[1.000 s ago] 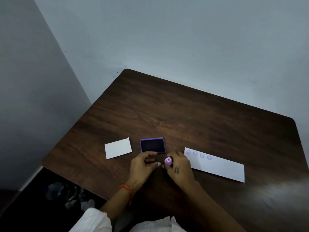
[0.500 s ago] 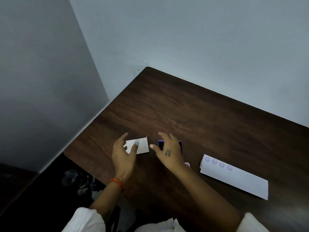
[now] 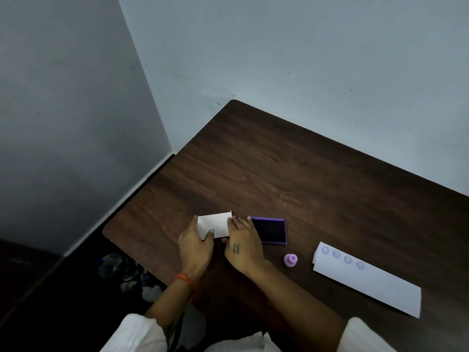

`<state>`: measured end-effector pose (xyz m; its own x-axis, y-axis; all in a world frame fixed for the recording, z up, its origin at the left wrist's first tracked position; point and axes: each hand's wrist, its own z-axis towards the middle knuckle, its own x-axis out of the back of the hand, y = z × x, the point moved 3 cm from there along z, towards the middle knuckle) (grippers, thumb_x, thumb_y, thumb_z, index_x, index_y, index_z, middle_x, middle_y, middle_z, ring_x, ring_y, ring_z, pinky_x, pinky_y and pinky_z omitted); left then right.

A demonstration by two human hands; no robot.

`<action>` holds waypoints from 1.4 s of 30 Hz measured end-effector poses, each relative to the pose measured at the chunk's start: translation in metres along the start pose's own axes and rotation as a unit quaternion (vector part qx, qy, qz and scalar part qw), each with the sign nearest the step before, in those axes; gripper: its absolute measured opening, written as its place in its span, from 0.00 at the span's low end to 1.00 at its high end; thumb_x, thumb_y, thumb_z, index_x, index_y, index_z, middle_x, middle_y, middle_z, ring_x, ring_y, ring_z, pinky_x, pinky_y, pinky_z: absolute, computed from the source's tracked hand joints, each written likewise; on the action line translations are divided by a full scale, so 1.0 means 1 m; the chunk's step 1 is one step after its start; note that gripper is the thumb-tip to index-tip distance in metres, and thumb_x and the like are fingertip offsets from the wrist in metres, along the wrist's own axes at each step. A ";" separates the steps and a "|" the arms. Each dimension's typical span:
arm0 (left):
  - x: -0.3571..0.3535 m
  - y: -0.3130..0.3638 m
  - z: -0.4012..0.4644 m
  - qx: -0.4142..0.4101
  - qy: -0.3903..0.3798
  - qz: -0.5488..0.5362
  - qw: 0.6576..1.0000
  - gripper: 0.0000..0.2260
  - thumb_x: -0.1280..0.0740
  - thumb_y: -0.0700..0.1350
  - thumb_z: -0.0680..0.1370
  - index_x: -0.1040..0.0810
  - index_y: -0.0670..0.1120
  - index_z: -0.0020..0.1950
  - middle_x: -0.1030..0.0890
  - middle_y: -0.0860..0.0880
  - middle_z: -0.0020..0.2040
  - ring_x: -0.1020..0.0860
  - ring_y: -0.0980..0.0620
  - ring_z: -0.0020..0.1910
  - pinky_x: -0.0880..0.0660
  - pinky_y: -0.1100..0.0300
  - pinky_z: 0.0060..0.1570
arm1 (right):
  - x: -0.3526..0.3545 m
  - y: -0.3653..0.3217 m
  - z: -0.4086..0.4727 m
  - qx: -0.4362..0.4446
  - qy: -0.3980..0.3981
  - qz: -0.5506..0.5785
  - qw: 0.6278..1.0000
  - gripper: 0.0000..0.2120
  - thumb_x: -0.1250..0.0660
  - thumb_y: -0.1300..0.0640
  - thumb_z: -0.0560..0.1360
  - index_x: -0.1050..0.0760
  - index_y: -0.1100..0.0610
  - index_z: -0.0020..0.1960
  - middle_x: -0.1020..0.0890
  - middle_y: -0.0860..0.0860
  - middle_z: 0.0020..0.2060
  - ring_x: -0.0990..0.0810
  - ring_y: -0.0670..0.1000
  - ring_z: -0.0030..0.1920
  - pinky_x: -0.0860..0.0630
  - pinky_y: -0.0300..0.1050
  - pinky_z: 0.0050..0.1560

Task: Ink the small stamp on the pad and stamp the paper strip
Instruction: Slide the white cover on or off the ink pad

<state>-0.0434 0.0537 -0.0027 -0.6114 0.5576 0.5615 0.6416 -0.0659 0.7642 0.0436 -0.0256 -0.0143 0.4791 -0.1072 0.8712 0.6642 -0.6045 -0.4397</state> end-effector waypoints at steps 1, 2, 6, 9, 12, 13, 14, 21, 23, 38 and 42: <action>0.000 0.001 -0.001 0.003 0.002 -0.004 1.000 0.25 0.34 0.40 0.76 0.37 0.38 0.71 0.29 0.37 0.69 0.32 0.40 0.68 0.35 0.49 0.68 | 0.001 0.000 0.000 -0.004 0.003 0.014 1.000 0.29 0.36 0.57 0.74 0.41 0.62 0.71 0.32 0.59 0.70 0.37 0.55 0.72 0.54 0.48 0.75; 0.001 0.002 -0.001 0.007 0.004 -0.010 1.000 0.25 0.34 0.40 0.76 0.36 0.39 0.71 0.30 0.38 0.70 0.32 0.40 0.69 0.36 0.50 0.68 | 0.003 0.000 0.000 -0.007 0.008 0.031 0.999 0.28 0.36 0.58 0.74 0.40 0.62 0.71 0.32 0.59 0.70 0.37 0.55 0.71 0.51 0.48 0.75; -0.002 0.015 -0.006 -0.001 0.003 -0.036 0.999 0.24 0.34 0.40 0.75 0.35 0.40 0.70 0.29 0.40 0.69 0.31 0.42 0.68 0.35 0.50 0.68 | 0.019 0.002 -0.005 -0.042 0.062 0.110 0.991 0.27 0.37 0.62 0.74 0.40 0.62 0.71 0.32 0.59 0.70 0.35 0.57 0.70 0.39 0.48 0.71; -0.007 0.031 -0.010 -0.016 -0.012 -0.066 0.998 0.23 0.34 0.39 0.76 0.35 0.41 0.70 0.28 0.40 0.69 0.30 0.43 0.68 0.33 0.49 0.68 | 0.039 0.012 -0.010 -0.078 0.126 0.161 0.976 0.26 0.37 0.61 0.75 0.39 0.61 0.71 0.31 0.58 0.70 0.33 0.56 0.69 0.37 0.43 0.69; -0.018 0.047 -0.015 -0.027 -0.034 -0.079 0.996 0.23 0.34 0.39 0.75 0.34 0.43 0.70 0.28 0.42 0.69 0.30 0.44 0.67 0.33 0.48 0.69 | 0.057 0.032 -0.016 -0.119 0.170 0.180 0.962 0.24 0.37 0.61 0.76 0.38 0.59 0.71 0.29 0.57 0.68 0.31 0.55 0.68 0.36 0.42 0.67; -0.023 0.052 -0.017 -0.031 -0.043 -0.078 0.995 0.23 0.34 0.39 0.75 0.34 0.43 0.70 0.28 0.42 0.69 0.30 0.45 0.67 0.33 0.48 0.69 | 0.061 0.040 -0.018 -0.135 0.181 0.177 0.958 0.24 0.37 0.60 0.75 0.37 0.58 0.70 0.29 0.56 0.68 0.30 0.55 0.67 0.34 0.42 0.65; -0.029 0.056 -0.019 -0.036 -0.054 -0.075 0.995 0.23 0.34 0.39 0.75 0.33 0.43 0.70 0.28 0.42 0.69 0.29 0.45 0.67 0.33 0.48 0.69 | 0.064 0.048 -0.021 -0.152 0.190 0.173 0.954 0.24 0.36 0.60 0.75 0.36 0.57 0.70 0.28 0.56 0.67 0.29 0.55 0.66 0.33 0.42 0.64; -0.065 0.059 -0.037 -0.045 -0.111 -0.028 0.992 0.22 0.34 0.39 0.75 0.31 0.40 0.68 0.28 0.41 0.69 0.31 0.45 0.68 0.35 0.50 0.70 | 0.056 0.086 -0.042 -0.254 0.182 0.173 0.934 0.25 0.33 0.58 0.74 0.34 0.56 0.69 0.26 0.56 0.65 0.27 0.55 0.64 0.31 0.46 0.63; -0.071 0.056 -0.040 -0.045 -0.117 -0.013 0.992 0.22 0.34 0.39 0.75 0.32 0.40 0.68 0.29 0.41 0.70 0.32 0.45 0.69 0.35 0.50 0.71 | 0.051 0.090 -0.045 -0.259 0.167 0.174 0.935 0.25 0.33 0.58 0.73 0.33 0.56 0.69 0.26 0.56 0.65 0.27 0.55 0.64 0.32 0.46 0.64; -0.088 0.038 -0.044 -0.022 -0.125 0.048 0.991 0.25 0.34 0.42 0.76 0.36 0.43 0.71 0.34 0.43 0.72 0.37 0.44 0.71 0.37 0.51 0.71 | 0.037 0.090 -0.049 -0.275 0.126 0.141 0.943 0.23 0.35 0.58 0.74 0.32 0.56 0.68 0.24 0.56 0.60 0.24 0.56 0.59 0.27 0.47 0.59; -0.088 0.037 -0.041 -0.021 -0.110 0.049 0.993 0.25 0.34 0.42 0.76 0.36 0.43 0.71 0.33 0.43 0.72 0.36 0.45 0.71 0.37 0.51 0.71 | 0.036 0.092 -0.047 -0.276 0.112 0.134 0.945 0.24 0.35 0.57 0.74 0.34 0.56 0.69 0.25 0.56 0.63 0.26 0.55 0.62 0.28 0.47 0.62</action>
<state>0.0147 -0.0320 -0.0108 -0.4290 0.7135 0.5540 0.6705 -0.1594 0.7246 0.0948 -0.1220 -0.0130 0.4127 -0.4420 0.7965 0.1061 -0.8451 -0.5239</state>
